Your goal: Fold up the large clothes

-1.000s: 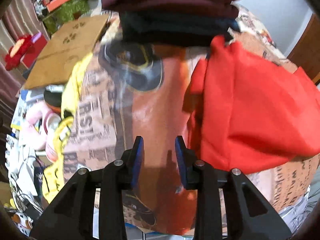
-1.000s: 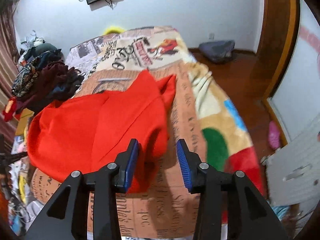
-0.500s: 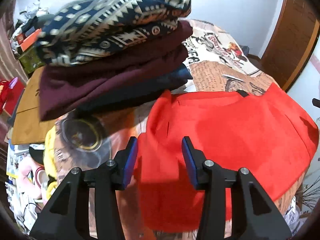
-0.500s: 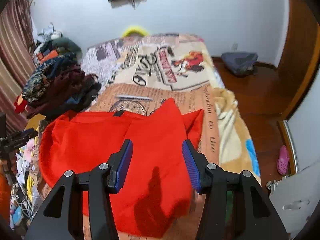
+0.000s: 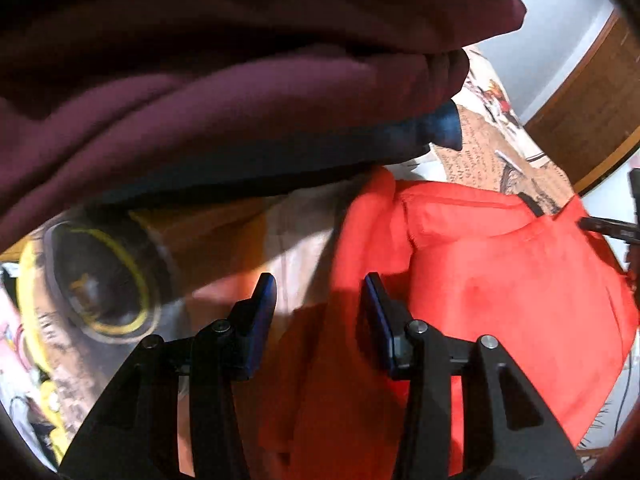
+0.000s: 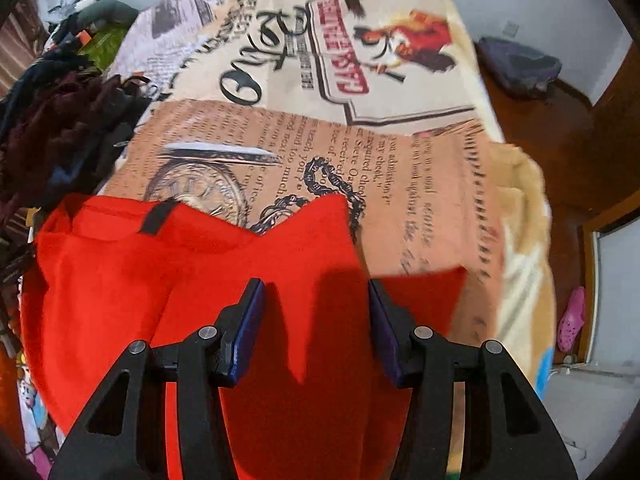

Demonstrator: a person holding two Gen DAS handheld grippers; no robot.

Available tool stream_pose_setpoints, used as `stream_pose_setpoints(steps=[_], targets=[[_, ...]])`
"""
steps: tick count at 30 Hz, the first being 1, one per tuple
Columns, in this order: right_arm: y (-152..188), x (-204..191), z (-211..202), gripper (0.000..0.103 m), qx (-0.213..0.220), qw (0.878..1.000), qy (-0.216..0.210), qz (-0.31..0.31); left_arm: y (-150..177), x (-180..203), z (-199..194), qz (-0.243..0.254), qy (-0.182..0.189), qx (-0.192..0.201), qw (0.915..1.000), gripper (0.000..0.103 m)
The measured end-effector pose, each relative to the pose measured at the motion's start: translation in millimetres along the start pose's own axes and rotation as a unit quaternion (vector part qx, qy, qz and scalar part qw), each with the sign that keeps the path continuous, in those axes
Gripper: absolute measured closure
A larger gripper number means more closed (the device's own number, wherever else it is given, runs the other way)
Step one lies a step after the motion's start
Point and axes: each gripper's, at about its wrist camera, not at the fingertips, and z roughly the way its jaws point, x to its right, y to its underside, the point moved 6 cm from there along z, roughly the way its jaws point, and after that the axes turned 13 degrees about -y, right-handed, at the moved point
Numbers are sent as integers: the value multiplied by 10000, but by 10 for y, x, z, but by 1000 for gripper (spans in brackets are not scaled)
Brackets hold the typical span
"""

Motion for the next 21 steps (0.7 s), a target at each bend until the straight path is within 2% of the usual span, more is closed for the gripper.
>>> stream_pose_setpoints(steps=[1, 2, 3, 4, 5, 8, 12, 14, 16, 17, 19, 21], targets=[[-20, 1, 10, 55, 48, 10000, -33, -3, -10, 16, 39, -1, 69, -2, 10000, 61], [-34, -5, 13, 61, 119, 9999, -79, -23, -14, 29, 60, 6, 120, 4, 9999, 74], [-36, -17, 8, 79, 194, 9998, -63, -67, -11, 57, 86, 40, 210, 2, 9998, 97], [-39, -26, -8, 89, 282, 9995, 43, -133, -5, 76, 96, 56, 238, 9, 9997, 102], [-35, -48, -40, 95, 390, 9990, 83, -183, -5, 80, 84, 19, 212, 103, 9997, 102], [-76, -104, -239, 97, 862, 9957, 182, -286, -21, 52, -59, -181, 289, 420, 9985, 103], [-156, -144, -591, 98, 1490, 9884, 185, -230, -70, -118, -333, -683, 434, 759, 9938, 103], [-189, -104, -671, 98, 1686, 9851, 297, -135, -89, -212, -373, -877, 328, 801, 9924, 103], [-210, -30, -616, 98, 1657, 9854, 398, 15, -70, -328, -281, -1088, 172, 612, 9920, 100], [-208, 20, -566, 98, 1627, 9851, 541, 103, -61, -386, -186, -1119, -30, 472, 9926, 97], [-181, 125, -371, 98, 1305, 9871, 892, 250, 7, -448, -43, -1103, -440, 198, 9927, 91], [-120, 226, -236, 98, 984, 9886, 1051, 433, 101, -440, 40, -987, -616, -4, 9932, 91]])
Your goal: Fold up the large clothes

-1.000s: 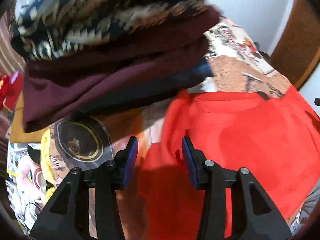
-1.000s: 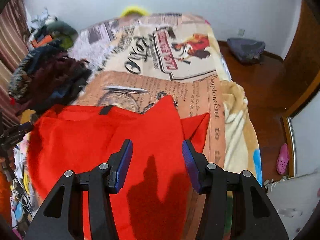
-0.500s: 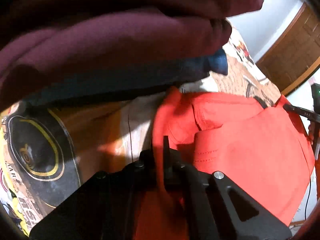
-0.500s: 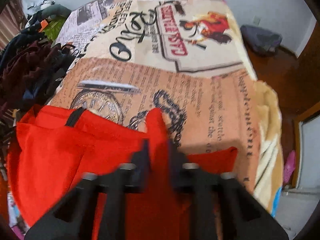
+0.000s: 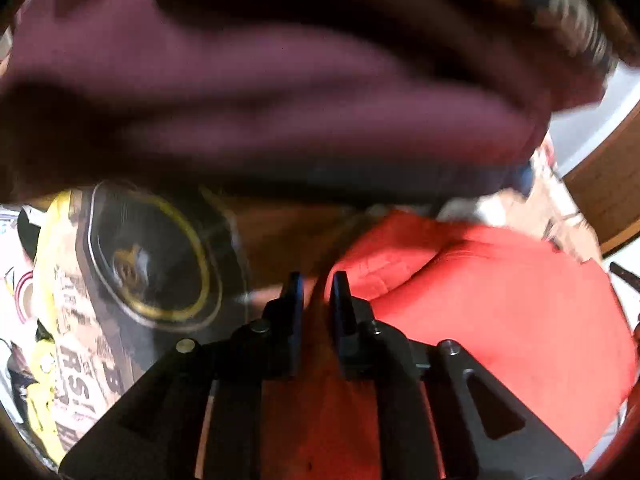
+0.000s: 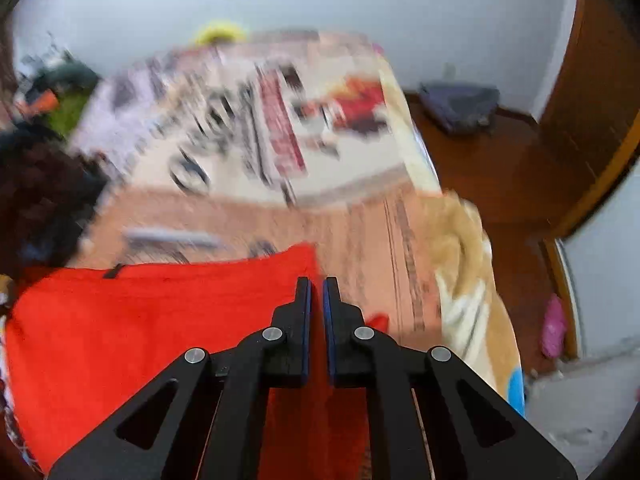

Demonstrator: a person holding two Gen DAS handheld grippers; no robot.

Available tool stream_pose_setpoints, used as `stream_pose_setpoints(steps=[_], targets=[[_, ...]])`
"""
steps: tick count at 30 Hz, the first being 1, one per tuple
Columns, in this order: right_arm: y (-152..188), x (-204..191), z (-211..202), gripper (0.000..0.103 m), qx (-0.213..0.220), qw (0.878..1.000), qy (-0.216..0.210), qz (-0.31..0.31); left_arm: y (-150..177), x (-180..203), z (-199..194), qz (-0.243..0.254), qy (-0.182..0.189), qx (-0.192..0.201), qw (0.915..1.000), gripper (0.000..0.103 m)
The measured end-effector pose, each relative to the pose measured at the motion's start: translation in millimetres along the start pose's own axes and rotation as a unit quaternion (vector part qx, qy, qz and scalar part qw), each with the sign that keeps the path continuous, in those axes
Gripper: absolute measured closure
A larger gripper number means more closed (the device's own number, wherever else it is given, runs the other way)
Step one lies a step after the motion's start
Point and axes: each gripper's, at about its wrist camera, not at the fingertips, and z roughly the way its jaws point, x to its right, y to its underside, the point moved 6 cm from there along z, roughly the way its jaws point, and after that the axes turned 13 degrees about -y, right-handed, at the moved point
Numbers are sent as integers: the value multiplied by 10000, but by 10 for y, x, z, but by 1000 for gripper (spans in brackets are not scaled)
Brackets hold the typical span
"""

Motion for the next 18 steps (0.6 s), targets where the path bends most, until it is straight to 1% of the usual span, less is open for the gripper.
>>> stream_pose_setpoints(steps=[2, 3, 5, 6, 8, 10, 11, 12, 13, 14, 15, 17, 18], targets=[[60, 38, -12, 97, -150, 9998, -14, 87, 60, 28, -37, 216, -193, 67, 9996, 91], [80, 38, -50, 97, -188, 9997, -72, 125, 84, 49, -103, 395, -362, 183, 9984, 87], [102, 22, -207, 97, -145, 9993, -246, 225, 100, 70, -204, 555, -546, 320, 9965, 84], [95, 8, -289, 97, -74, 9992, -307, 251, 100, 92, -297, 639, -590, 401, 9954, 84], [70, -61, -500, 96, 146, 9992, -324, 184, 93, 174, -462, 720, -536, 530, 9946, 84], [61, -196, -698, 93, 328, 9989, -330, -20, 104, 254, -637, 811, -436, 677, 9934, 83], [69, -302, -802, 86, 410, 9984, -357, -175, 92, 290, -702, 848, -400, 727, 9929, 80], [90, -427, -903, 75, 501, 9973, -397, -357, 108, 343, -801, 893, -337, 801, 9922, 74], [114, -525, -957, 69, 567, 9963, -432, -486, 123, 397, -878, 923, -274, 860, 9916, 70], [161, -673, -1046, 57, 670, 9942, -489, -683, 156, 483, -988, 988, -164, 945, 9905, 65], [221, -829, -1121, 49, 753, 9916, -551, -894, 183, 515, -1074, 1059, -80, 998, 9893, 62], [333, -1078, -1171, 44, 770, 9869, -677, -1243, 250, 628, -1161, 1193, 29, 1063, 9871, 57], [407, -1207, -1176, 44, 737, 9844, -758, -1405, 300, 703, -1219, 1259, 94, 1087, 9860, 51]])
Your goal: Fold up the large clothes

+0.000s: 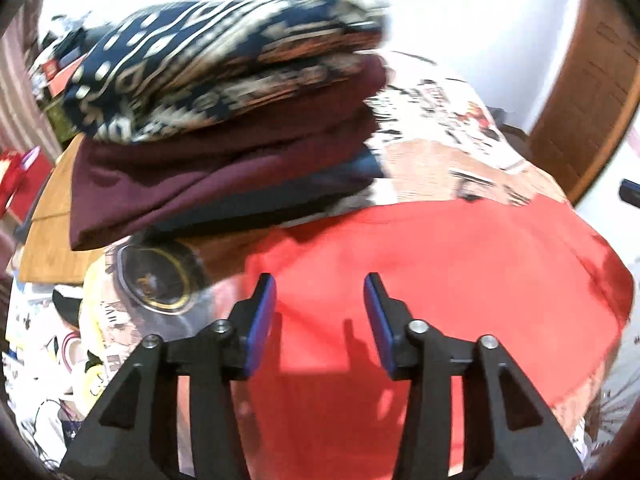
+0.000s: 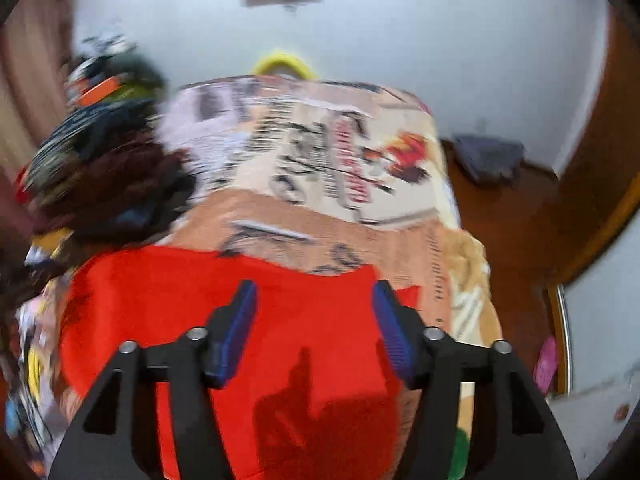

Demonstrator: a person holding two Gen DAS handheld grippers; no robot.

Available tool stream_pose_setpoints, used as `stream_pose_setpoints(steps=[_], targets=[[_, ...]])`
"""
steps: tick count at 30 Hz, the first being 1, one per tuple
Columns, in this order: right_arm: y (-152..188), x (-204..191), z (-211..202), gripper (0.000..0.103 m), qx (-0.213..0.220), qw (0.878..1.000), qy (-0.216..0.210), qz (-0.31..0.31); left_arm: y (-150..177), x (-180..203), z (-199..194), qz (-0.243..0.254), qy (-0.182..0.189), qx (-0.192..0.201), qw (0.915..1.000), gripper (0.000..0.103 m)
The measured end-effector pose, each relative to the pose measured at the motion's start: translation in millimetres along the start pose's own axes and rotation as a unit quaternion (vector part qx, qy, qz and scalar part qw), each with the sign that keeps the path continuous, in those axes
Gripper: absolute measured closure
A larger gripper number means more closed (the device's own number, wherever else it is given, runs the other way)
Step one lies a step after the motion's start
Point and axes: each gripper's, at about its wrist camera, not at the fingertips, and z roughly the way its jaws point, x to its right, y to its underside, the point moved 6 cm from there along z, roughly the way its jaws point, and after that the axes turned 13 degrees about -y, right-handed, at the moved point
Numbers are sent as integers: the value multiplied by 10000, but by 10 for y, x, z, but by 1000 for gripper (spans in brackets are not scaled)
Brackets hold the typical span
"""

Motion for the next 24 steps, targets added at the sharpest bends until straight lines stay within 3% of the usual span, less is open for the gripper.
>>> stream_pose_setpoints(steps=[3, 7, 11, 15, 19, 22, 24], targets=[[178, -455, 114, 43, -194, 9987, -361, -310, 77, 307, -104, 83, 230, 28, 9997, 37], [450, -837, 359, 43, -500, 9951, -735, -438, 284, 638, -111, 311, 558, -181, 9978, 33], [753, -1015, 683, 43, -926, 9916, -672, -603, 517, 859, 39, 558, 522, -444, 9961, 33], [989, -910, 867, 43, -1279, 9888, -536, -546, 661, 901, 189, 711, 460, -555, 9949, 30], [1003, -699, 716, 41, -1122, 9917, -570, -247, 662, 735, 242, 527, 249, -597, 9965, 29], [964, -504, 587, 41, -959, 9952, -203, -66, 625, 510, 208, 312, 71, -548, 9980, 29], [944, -376, 496, 42, -870, 9959, -214, 96, 615, 358, 162, 187, -6, -501, 9986, 29]])
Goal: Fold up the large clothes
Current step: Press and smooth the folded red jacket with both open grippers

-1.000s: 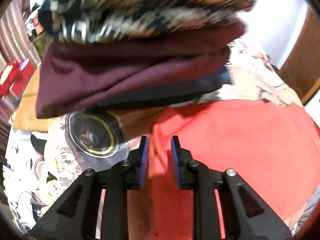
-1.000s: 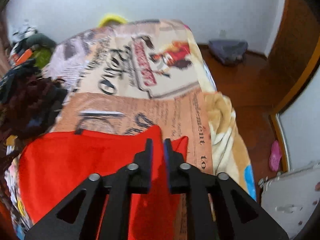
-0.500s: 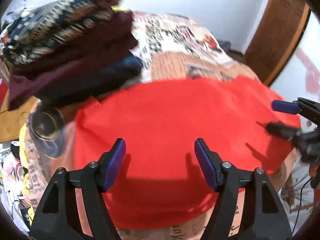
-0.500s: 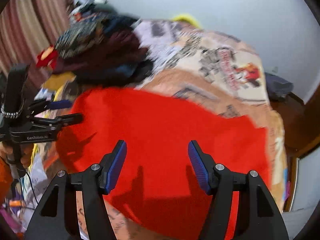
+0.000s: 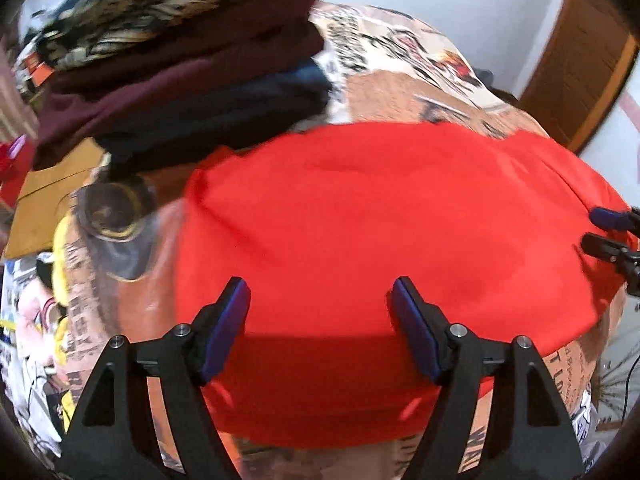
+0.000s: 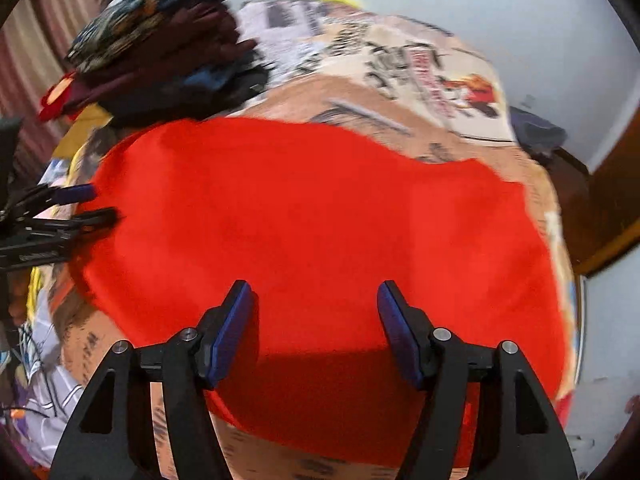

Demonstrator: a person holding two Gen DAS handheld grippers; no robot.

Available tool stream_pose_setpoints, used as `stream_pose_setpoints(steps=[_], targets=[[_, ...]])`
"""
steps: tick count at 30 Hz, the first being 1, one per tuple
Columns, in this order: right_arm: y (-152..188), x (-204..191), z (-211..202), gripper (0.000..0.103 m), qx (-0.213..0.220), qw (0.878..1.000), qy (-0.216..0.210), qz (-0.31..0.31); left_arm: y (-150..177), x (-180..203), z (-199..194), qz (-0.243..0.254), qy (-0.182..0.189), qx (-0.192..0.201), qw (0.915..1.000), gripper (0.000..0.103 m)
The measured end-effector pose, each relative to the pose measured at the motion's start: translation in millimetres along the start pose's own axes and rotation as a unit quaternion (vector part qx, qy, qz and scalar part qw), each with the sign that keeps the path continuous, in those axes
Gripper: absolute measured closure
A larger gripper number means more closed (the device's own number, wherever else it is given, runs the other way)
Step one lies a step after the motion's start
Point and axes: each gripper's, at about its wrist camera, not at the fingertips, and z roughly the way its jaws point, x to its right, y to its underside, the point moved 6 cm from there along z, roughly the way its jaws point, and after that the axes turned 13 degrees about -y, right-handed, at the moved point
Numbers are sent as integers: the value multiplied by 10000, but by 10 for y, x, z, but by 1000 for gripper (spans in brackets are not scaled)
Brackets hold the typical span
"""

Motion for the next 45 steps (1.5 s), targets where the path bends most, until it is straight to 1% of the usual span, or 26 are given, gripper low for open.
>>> stream_pose_setpoints(steps=[2, 4, 5, 7, 9, 12, 15, 17, 20, 21, 23, 25, 26, 28, 29, 30, 31, 32, 33, 37, 39, 42, 43, 44, 45], targets=[[-4, 48, -72, 41, 107, 9996, -119, 219, -22, -167, -61, -106, -112, 73, 9999, 29], [-8, 90, -166, 41, 248, 9990, 121, 352, -47, -359, -155, -170, -283, 186, 9993, 29], [-12, 84, -213, 41, 297, 9988, 175, 360, -64, -484, -226, -200, -392, 262, 9987, 29], [-35, 87, -284, 41, 408, 9982, 168, 401, -77, -670, -355, -231, -559, 367, 9975, 29], [-60, 93, -366, 41, 545, 9971, 249, 459, -106, -915, -503, -234, -766, 512, 9955, 29], [-111, 42, -448, 41, 688, 9964, 344, 356, -109, -1210, -660, -276, -1003, 649, 9925, 29], [-139, -5, -500, 41, 798, 9954, 472, 243, 6, -1454, -696, -444, -1056, 578, 9917, 27], [-150, -71, -506, 41, 850, 9951, 485, 156, 115, -1479, -643, -505, -983, 461, 9928, 27], [-136, -154, -486, 41, 861, 9953, 429, 109, 375, -1427, -469, -789, -593, 85, 9951, 27], [-136, -181, -466, 41, 866, 9953, 412, 104, 471, -1367, -379, -924, -372, -112, 9950, 27], [-124, -225, -429, 41, 869, 9954, 375, 117, 625, -1229, -237, -1101, 5, -453, 9929, 27], [-116, -268, -383, 41, 858, 9957, 326, 147, 752, -1032, -110, -1210, 473, -778, 9885, 27], [-112, -288, -359, 41, 846, 9959, 291, 157, 783, -964, -85, -1277, 643, -865, 9859, 27], [-103, -324, -322, 41, 828, 9961, 242, 163, 854, -810, -16, -1536, 1153, -1131, 9748, 27], [-102, -337, -300, 41, 807, 9964, 226, 155, 880, -741, 18, -1691, 1439, -1264, 9668, 27], [-103, -348, -280, 41, 785, 9966, 211, 141, 911, -655, 73, -1912, 1824, -1468, 9532, 27], [-104, -360, -264, 41, 771, 9967, 204, 137, 927, -598, 110, -2048, 2044, -1594, 9439, 27], [-110, -365, -249, 41, 752, 9969, 191, 135, 934, -549, 137, -2161, 2210, -1667, 9363, 27], [-113, -369, -237, 41, 741, 9970, 178, 136, 928, -503, 153, -2238, 2313, -1678, 9318, 27], [-121, -383, -178, 41, 697, 9974, 118, 131, 859, -417, 205, -2469, 2446, -1508, 9255, 27], [-115, -378, -104, 41, 599, 9981, 146, 76, 809, -386, 228, -2727, 2620, -1405, 9150, 27], [-80, -365, 28, 41, 408, 9989, 215, -21, 749, -380, 269, -2923, 2744, -1232, 9078, 26], [-55, -353, 89, 41, 310, 9992, 231, -43, 748, -401, 288, -2966, 2758, -1235, 9059, 26], [-22, -337, 159, 41, 196, 9995, 241, -49, 760, -397, 322, -3046, 2786, -1283, 9017, 26], [14, -320, 225, 41, 83, 9997, 246, -51, 784, -385, 366, -3134, 2839, -1369, 8958, 26]])
